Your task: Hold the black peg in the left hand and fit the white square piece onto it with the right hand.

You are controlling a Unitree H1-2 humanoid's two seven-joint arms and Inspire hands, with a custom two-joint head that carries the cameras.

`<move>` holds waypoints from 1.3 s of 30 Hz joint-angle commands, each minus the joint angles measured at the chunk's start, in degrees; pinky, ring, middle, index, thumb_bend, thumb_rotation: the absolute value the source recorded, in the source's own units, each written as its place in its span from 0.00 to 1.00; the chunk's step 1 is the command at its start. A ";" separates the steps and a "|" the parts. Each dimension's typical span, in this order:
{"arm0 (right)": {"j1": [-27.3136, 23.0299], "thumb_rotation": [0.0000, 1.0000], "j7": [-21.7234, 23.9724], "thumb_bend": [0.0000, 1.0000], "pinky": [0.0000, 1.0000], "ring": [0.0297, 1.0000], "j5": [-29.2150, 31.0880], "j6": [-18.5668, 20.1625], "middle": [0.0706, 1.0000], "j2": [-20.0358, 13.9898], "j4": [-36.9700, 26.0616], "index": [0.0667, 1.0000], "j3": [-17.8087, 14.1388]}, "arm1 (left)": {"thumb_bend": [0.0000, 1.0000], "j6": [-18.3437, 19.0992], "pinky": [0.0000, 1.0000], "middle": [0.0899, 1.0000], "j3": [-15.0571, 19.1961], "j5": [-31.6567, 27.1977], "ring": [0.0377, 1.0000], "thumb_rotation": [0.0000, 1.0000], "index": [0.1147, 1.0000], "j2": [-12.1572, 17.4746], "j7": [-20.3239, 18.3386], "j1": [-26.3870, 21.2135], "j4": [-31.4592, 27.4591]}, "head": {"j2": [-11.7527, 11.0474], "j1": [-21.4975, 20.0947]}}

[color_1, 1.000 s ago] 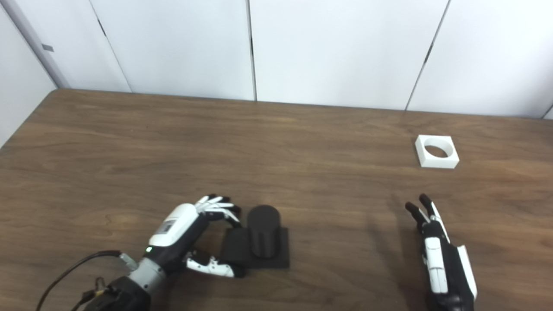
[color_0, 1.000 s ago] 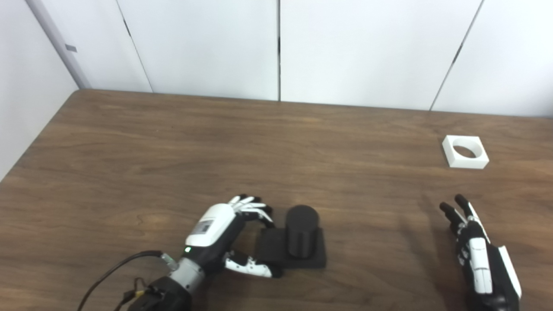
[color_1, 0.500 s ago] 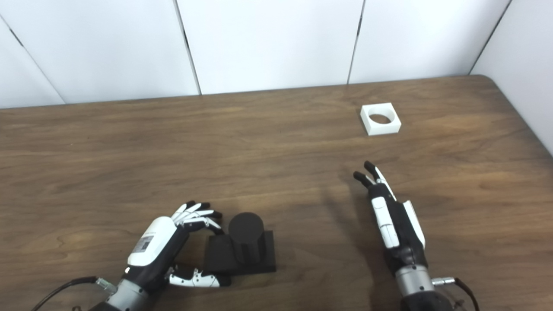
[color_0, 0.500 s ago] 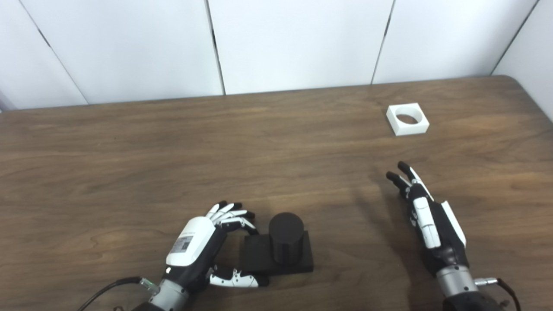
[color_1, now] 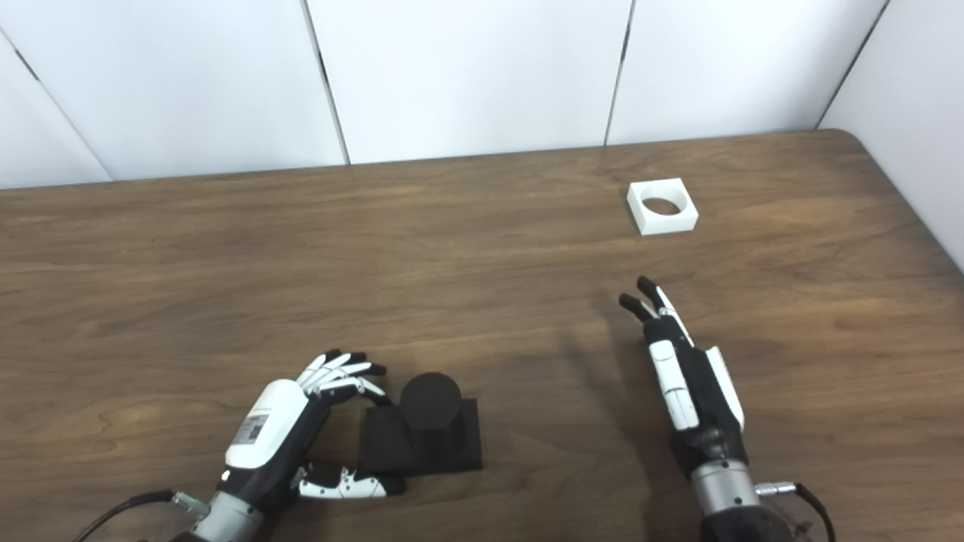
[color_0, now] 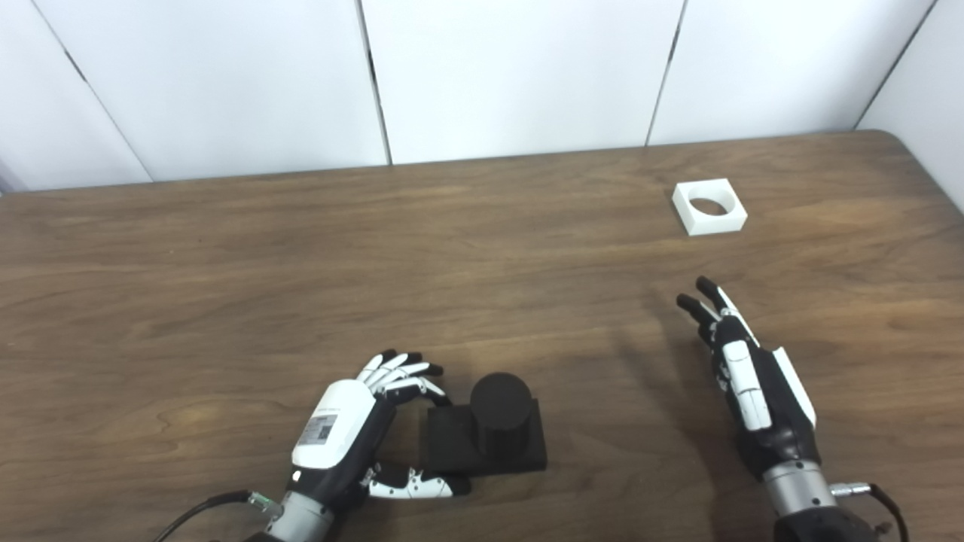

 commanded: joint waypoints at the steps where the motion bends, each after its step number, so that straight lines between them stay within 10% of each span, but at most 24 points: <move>1: -0.68 0.92 0.30 0.56 1.00 0.97 0.49 -0.86 0.89 1.06 -2.37 0.94 -0.55 | 0.52 0.46 0.95 0.80 -0.02 1.91 0.90 0.04 0.42 -0.18 0.30 0.40 0.42 | -0.31 -0.20; 17: -13.02 0.29 6.27 0.71 0.93 0.94 -10.93 12.76 0.92 -12.99 -6.73 0.94 -3.82 | 0.52 -0.30 0.93 0.77 -0.65 5.32 0.87 0.05 0.42 -0.97 3.10 1.28 1.85 | -4.89 -3.45; 25: -23.28 0.22 14.00 0.83 0.92 0.95 -22.98 20.20 0.94 -24.37 -5.11 0.89 -0.92 | 0.52 -0.37 0.91 0.77 -0.52 5.44 0.86 0.04 0.42 -0.62 2.64 2.35 1.27 | -7.88 -6.86; 39: -40.37 0.13 23.44 0.95 1.00 1.00 -37.10 19.65 0.99 -34.34 9.76 0.87 6.59 | 0.52 -2.08 0.92 0.77 -0.27 5.41 0.87 0.04 0.42 0.25 4.56 3.11 2.80 | -10.36 -9.58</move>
